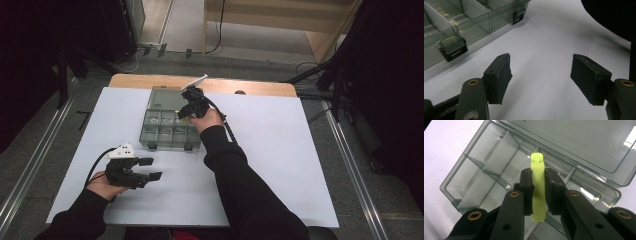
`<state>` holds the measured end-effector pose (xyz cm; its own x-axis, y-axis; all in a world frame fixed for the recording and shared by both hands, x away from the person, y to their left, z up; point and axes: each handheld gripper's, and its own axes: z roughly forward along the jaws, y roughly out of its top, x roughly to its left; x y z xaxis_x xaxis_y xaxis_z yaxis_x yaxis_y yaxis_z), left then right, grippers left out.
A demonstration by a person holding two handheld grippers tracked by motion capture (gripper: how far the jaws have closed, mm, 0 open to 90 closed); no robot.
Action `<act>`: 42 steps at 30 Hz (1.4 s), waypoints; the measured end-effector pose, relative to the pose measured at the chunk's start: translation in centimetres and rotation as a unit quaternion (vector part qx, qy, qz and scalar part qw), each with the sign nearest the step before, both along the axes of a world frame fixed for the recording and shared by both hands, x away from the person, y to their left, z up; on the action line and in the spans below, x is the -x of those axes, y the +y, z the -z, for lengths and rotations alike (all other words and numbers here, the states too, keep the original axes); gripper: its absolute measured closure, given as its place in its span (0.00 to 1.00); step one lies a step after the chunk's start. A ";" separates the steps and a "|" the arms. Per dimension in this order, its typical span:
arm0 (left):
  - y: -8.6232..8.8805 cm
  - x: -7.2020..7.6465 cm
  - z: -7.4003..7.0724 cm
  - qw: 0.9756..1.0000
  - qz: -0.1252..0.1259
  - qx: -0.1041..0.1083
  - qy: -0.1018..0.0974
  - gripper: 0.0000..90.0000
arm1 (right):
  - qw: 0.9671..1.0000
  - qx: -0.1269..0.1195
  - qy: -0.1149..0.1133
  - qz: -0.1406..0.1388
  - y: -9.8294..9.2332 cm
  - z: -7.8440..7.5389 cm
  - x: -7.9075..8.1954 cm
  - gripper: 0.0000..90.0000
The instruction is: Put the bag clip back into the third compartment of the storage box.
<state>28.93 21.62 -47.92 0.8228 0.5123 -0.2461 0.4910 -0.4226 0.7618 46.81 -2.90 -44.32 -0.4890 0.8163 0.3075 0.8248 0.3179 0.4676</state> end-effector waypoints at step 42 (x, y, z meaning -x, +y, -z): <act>0.3 -1.7 -0.7 0.999 -0.023 -0.014 0.030 0.36 | 0.994 -0.061 -0.062 -0.066 -2.3 -1.1 1.8 0.42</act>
<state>30.61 21.89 -47.23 0.7827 0.5563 -0.2789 0.5544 -0.4198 0.7186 44.99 -5.24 -43.23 -0.6299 0.7026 0.3310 0.7131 0.3542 0.6051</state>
